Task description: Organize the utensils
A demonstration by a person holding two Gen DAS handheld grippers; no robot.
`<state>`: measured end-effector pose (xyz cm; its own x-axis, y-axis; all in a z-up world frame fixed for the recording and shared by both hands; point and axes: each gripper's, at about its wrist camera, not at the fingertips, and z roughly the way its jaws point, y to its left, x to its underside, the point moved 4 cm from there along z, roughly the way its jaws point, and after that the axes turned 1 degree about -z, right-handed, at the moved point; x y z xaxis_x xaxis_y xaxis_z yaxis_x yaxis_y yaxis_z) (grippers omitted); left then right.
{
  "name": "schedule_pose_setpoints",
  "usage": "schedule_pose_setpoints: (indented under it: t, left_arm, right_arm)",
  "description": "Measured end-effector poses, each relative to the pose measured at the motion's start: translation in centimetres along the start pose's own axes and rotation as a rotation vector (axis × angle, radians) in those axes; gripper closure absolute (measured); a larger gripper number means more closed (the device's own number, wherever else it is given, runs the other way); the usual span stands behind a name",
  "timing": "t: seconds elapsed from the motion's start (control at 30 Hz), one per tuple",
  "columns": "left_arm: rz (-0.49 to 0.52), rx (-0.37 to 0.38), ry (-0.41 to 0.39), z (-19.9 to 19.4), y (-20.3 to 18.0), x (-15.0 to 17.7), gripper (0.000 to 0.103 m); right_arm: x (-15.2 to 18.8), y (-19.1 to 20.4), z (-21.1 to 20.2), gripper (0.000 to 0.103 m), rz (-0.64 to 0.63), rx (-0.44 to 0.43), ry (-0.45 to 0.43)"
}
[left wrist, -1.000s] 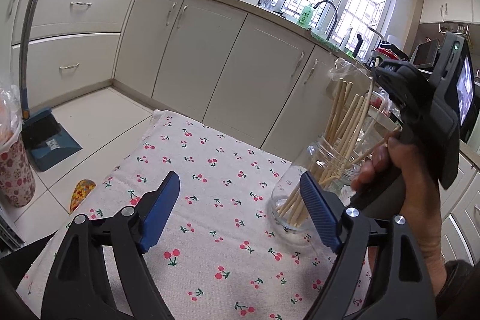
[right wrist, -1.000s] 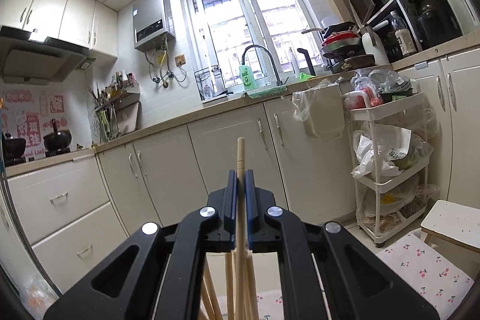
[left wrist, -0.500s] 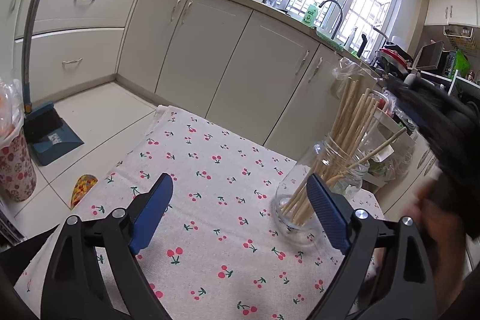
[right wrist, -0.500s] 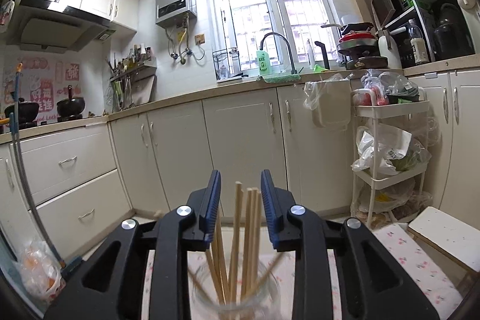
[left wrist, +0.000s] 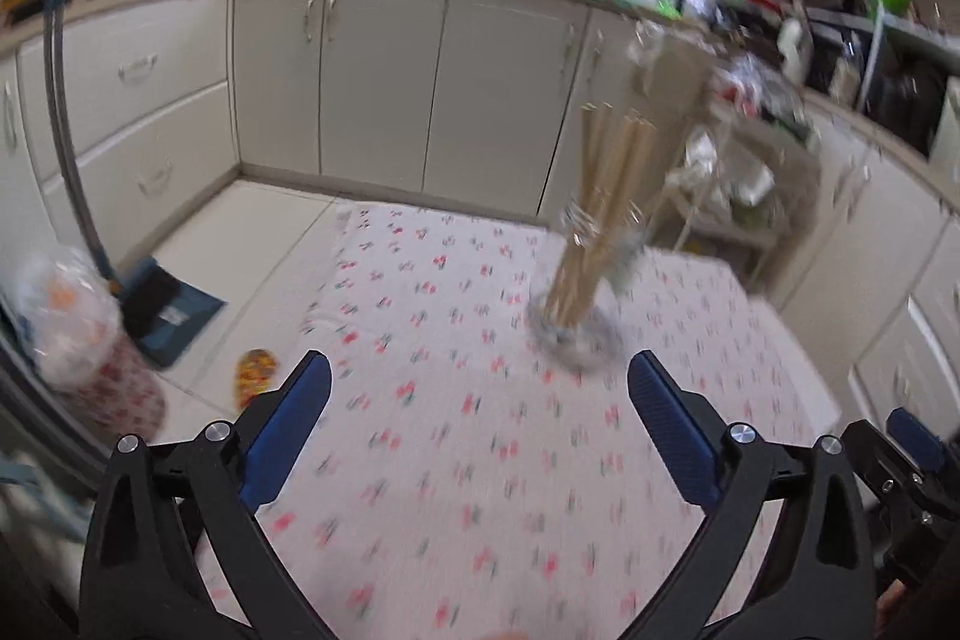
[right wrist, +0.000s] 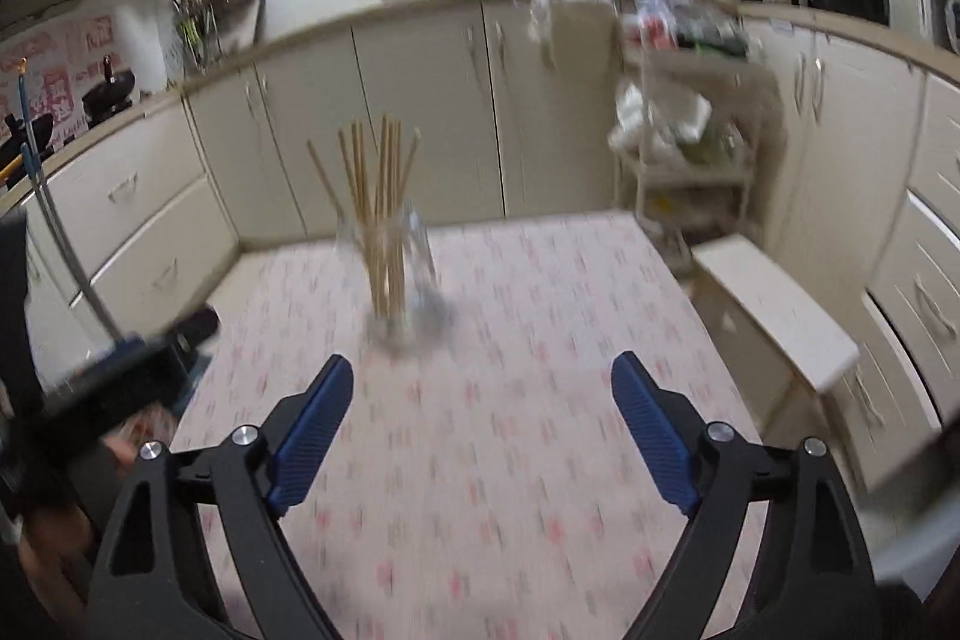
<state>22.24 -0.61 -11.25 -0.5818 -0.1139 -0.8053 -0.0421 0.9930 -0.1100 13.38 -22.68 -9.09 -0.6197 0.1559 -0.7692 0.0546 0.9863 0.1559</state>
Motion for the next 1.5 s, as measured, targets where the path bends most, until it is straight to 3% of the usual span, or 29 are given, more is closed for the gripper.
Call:
schedule_pose_setpoints:
  t: [0.2,0.4,0.5,0.67,0.8,0.9,1.5]
  left_arm:
    - [0.046,-0.084,0.009,-10.2,-0.4,1.8,0.008]
    - [0.091,-0.133,0.021,-19.0,-0.2,3.8,0.008]
    - [0.055,-0.103,0.032,-23.0,0.6,4.6,0.008]
    - [0.029,-0.042,0.038,-27.8,0.4,6.9,0.008]
    - [0.075,-0.046,0.023,-30.4,-0.3,8.4,0.008]
    - [0.028,-0.051,0.008,-31.4,0.5,8.2,0.008]
    - [0.024,-0.059,-0.084,-34.4,1.2,6.8,0.008]
  right_arm:
    - [1.9,0.9,-7.8,0.011,0.000,-0.025,0.015]
    - [3.4,2.6,-15.3,0.007,0.041,-0.108,0.054]
    - [3.9,2.9,-17.8,0.007,0.050,-0.139,0.078]
    - [4.9,3.1,-22.0,0.007,0.071,-0.148,0.026]
    - [5.9,2.7,-24.5,0.007,0.074,-0.101,-0.007]
    - [5.8,2.3,-25.5,0.007,0.082,-0.074,-0.025]
    - [6.4,4.3,-27.4,0.007,0.015,-0.110,-0.039]
